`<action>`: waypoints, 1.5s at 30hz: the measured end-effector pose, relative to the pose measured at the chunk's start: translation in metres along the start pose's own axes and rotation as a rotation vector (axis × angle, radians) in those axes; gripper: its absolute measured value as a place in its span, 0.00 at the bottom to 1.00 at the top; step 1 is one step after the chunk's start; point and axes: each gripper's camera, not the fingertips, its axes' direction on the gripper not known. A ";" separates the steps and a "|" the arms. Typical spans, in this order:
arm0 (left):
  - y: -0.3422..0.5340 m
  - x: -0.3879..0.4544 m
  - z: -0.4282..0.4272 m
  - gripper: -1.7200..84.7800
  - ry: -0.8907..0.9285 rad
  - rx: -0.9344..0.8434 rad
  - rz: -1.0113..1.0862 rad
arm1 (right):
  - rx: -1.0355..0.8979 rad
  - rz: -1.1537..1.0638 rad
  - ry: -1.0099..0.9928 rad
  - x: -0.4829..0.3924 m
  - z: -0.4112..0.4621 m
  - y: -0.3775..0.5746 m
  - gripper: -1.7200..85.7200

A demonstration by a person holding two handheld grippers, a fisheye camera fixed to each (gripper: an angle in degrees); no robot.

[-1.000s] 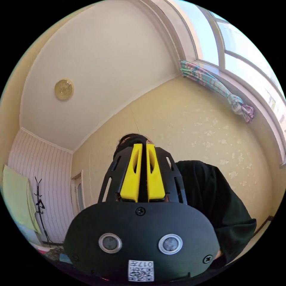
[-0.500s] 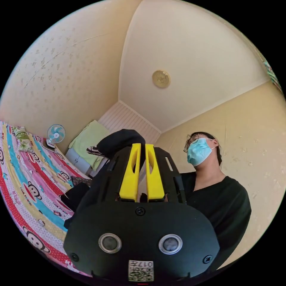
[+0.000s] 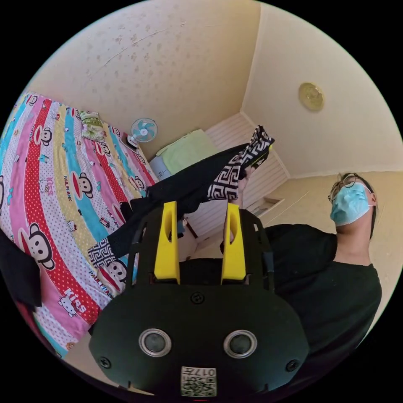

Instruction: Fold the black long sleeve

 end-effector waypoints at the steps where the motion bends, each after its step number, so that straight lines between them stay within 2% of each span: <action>1: -0.003 0.000 0.008 0.21 0.011 -0.019 0.005 | 0.046 -0.032 0.013 -0.007 -0.003 -0.012 0.03; 4: -0.014 0.009 0.037 0.22 0.026 -0.083 0.047 | 0.050 -0.123 0.139 -0.029 0.004 -0.044 0.03; 7: -0.019 0.020 0.046 0.23 -0.116 -0.094 0.090 | -0.027 -0.201 0.181 -0.054 0.024 -0.072 0.03; 9: -0.020 0.018 0.034 0.23 -0.286 -0.034 0.081 | -0.032 -0.235 0.170 -0.069 0.033 -0.085 0.03; 11: -0.022 0.012 0.014 0.23 -0.360 0.031 0.068 | -0.014 -0.241 0.119 -0.080 0.039 -0.097 0.03; 13: -0.027 0.004 -0.010 0.23 -0.350 0.082 0.076 | 0.010 -0.217 0.027 -0.090 0.045 -0.114 0.03; 16: -0.047 -0.011 -0.041 0.24 -0.186 0.113 0.133 | 0.018 -0.166 -0.068 -0.093 0.057 -0.132 0.03; 17: -0.058 -0.018 -0.042 0.24 -0.070 0.085 0.149 | 0.016 -0.168 -0.079 -0.094 0.060 -0.135 0.03; 19: -0.074 -0.028 -0.028 0.25 0.190 -0.008 0.150 | -0.002 -0.206 -0.061 -0.096 0.074 -0.143 0.03; 21: -0.081 -0.023 0.013 0.22 0.488 -0.196 0.163 | -0.024 -0.222 -0.020 -0.093 0.082 -0.148 0.03; 22: -0.079 -0.018 0.020 0.21 0.513 -0.231 0.177 | -0.038 -0.227 0.000 -0.088 0.084 -0.152 0.03; 23: -0.074 -0.010 0.027 0.16 0.488 -0.273 0.203 | -0.046 -0.236 0.010 -0.086 0.085 -0.154 0.03; 24: -0.069 -0.002 0.022 0.09 0.388 -0.278 0.232 | -0.062 -0.250 0.043 -0.081 0.084 -0.157 0.03; 26: -0.065 0.003 -0.010 0.04 0.243 -0.198 0.269 | -0.097 -0.246 0.098 -0.071 0.081 -0.162 0.03; 28: -0.068 -0.008 -0.061 0.02 0.127 -0.065 0.209 | -0.160 -0.205 0.169 -0.055 0.069 -0.167 0.03; 30: -0.068 -0.031 -0.145 0.02 0.051 0.144 0.118 | -0.219 -0.174 0.232 -0.042 0.055 -0.168 0.03; 33: -0.058 -0.040 -0.232 0.01 -0.040 0.295 0.071 | -0.402 -0.059 0.381 -0.014 0.019 -0.162 0.03; 36: -0.036 -0.038 -0.274 0.01 -0.199 0.277 0.036 | -0.496 0.135 0.550 0.008 -0.046 -0.124 0.03; 38: -0.012 -0.034 -0.289 0.01 -0.234 0.282 0.014 | -0.523 0.225 0.560 0.008 -0.082 -0.089 0.03; 41: 0.018 -0.005 -0.310 0.01 -0.192 0.248 0.049 | -0.465 0.213 0.512 -0.024 -0.107 -0.048 0.03; 43: 0.020 0.024 -0.326 0.01 -0.196 0.245 0.103 | -0.364 0.154 0.428 -0.039 -0.107 -0.048 0.03; 45: -0.001 0.056 -0.351 0.01 -0.227 0.251 0.181 | -0.351 0.118 0.391 -0.029 -0.093 -0.063 0.03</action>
